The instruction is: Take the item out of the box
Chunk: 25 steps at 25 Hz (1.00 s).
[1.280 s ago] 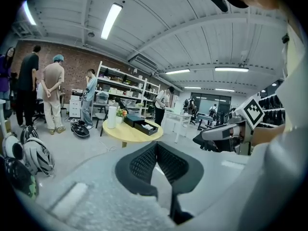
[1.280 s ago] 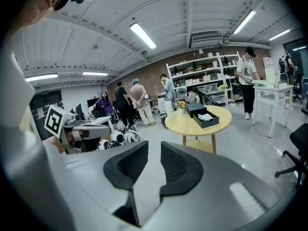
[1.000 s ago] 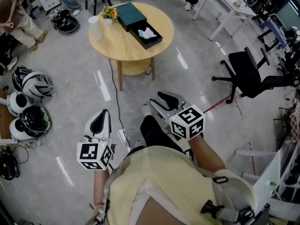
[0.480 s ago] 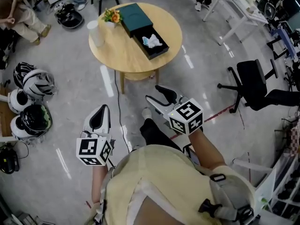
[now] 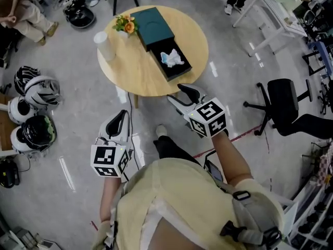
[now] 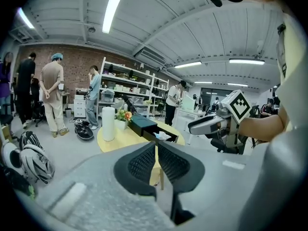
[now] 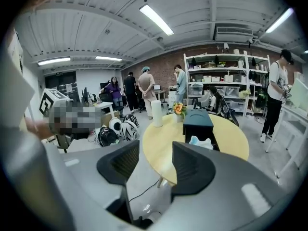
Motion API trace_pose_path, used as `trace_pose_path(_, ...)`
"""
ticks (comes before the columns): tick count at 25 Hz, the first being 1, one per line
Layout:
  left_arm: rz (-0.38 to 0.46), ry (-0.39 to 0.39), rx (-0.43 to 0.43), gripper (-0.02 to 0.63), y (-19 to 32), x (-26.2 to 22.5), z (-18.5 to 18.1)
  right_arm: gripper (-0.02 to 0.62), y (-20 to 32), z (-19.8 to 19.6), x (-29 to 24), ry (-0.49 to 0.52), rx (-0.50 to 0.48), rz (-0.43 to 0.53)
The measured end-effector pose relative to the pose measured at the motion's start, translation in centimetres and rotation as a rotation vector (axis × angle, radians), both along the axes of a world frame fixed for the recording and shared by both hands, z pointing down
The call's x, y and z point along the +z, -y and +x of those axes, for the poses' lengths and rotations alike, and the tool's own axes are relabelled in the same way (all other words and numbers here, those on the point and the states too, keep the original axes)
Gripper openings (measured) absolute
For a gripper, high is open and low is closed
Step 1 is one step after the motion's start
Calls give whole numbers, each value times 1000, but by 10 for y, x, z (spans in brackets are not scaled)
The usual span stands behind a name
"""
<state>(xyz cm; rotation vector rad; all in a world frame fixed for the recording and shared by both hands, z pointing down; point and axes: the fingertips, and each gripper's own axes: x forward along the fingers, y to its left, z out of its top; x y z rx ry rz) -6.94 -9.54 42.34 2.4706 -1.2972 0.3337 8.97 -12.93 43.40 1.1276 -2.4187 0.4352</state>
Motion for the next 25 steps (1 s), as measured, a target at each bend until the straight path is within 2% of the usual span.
trace_pose_path(10,-47,25,-8,20,76,21,24,206,86,24,40,-133,-72,-43)
trace_pose_path(17,-67,27,-32,20,110,29,39,204,124,35,74,-250,-161,-78)
trace_pose_path(25,-90,29,-81,20,136,43,41,199,140,39,116,-404,-328,-163)
